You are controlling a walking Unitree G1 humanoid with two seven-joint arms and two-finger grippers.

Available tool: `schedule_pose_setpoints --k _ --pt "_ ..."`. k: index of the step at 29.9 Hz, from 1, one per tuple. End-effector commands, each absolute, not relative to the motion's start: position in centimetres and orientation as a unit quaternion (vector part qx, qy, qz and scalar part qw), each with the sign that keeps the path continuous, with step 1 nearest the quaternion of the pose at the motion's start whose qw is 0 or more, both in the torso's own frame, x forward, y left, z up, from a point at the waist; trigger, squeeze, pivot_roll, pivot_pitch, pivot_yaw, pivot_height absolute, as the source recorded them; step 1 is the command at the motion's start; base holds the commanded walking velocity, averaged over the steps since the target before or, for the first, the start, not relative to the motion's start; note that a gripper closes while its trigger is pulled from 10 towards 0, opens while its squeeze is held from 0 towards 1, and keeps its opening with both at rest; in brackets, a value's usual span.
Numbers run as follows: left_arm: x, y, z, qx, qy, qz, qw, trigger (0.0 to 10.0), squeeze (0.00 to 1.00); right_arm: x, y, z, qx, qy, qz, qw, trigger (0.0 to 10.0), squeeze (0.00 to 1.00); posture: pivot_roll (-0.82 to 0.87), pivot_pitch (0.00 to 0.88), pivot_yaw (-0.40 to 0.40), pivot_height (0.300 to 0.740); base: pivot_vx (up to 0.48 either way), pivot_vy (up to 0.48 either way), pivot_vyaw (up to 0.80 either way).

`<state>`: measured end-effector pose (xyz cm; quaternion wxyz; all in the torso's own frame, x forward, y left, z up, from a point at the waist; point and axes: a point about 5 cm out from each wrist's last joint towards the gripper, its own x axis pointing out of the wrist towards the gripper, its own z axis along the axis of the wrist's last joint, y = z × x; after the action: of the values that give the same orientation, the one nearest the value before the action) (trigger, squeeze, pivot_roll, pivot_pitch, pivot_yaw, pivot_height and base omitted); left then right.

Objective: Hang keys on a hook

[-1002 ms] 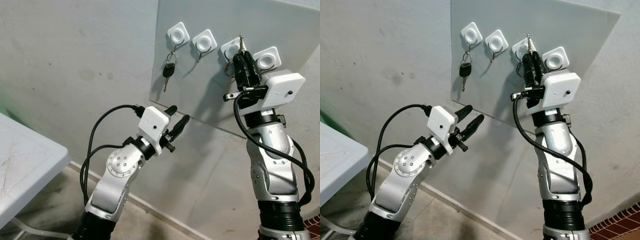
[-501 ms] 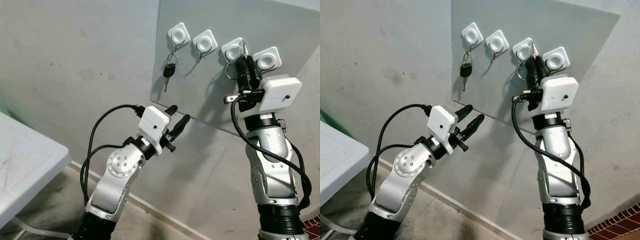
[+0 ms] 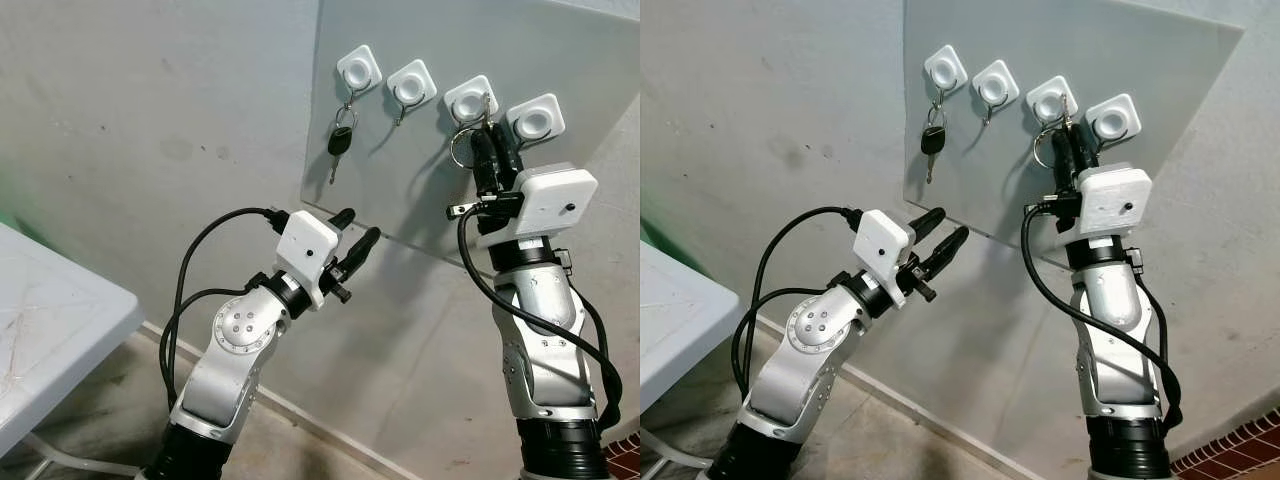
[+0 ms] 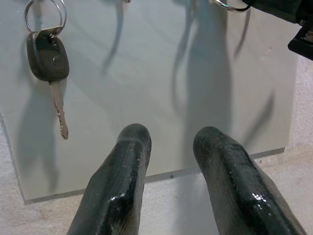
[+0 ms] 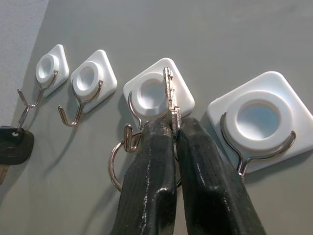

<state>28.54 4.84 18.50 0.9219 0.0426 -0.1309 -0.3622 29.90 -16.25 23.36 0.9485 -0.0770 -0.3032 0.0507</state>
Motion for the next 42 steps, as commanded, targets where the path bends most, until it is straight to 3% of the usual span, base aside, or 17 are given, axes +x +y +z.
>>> schedule_pose_setpoints --k 1,12,14,15,34,42 --pt "28.4 4.7 19.1 0.041 -0.139 -0.364 0.92 10.0 0.0 29.8 -16.9 22.9 -0.078 -0.293 0.028 0.952 10.0 0.0 0.13 0.0 -0.083 0.736 0.0 0.0 0.0" --pt "28.5 4.8 19.2 0.038 -0.14 -0.359 0.922 10.0 0.0 29.8 -16.6 22.0 -0.076 -0.27 0.039 0.959 10.0 0.0 0.13 0.0 -0.084 0.736 0.0 0.0 0.0" --pt "28.5 4.8 19.2 0.036 -0.14 -0.358 0.922 10.0 0.0 29.9 -16.6 21.6 -0.042 -0.257 0.056 0.964 10.0 0.0 0.12 0.0 -0.083 0.736 0.0 0.0 0.0" --pt "28.5 4.8 19.2 0.036 -0.14 -0.358 0.922 10.0 0.0 30.0 -16.6 21.6 -0.031 -0.255 0.059 0.965 10.0 1.0 0.12 0.0 -0.083 0.736 0.0 0.0 0.0" --pt "28.5 5.2 19.0 0.031 -0.136 -0.347 0.928 10.0 0.0 29.5 -16.3 20.7 -0.007 -0.241 0.099 0.965 10.0 1.0 0.13 0.0 -0.084 0.736 0.0 0.0 0.0" --pt "28.5 5.7 18.1 0.028 -0.126 -0.334 0.934 10.0 0.0 28.8 -16.1 17.7 -0.009 -0.197 0.116 0.973 10.0 1.0 0.13 0.0 -0.082 0.736 0.0 0.0 0.0"
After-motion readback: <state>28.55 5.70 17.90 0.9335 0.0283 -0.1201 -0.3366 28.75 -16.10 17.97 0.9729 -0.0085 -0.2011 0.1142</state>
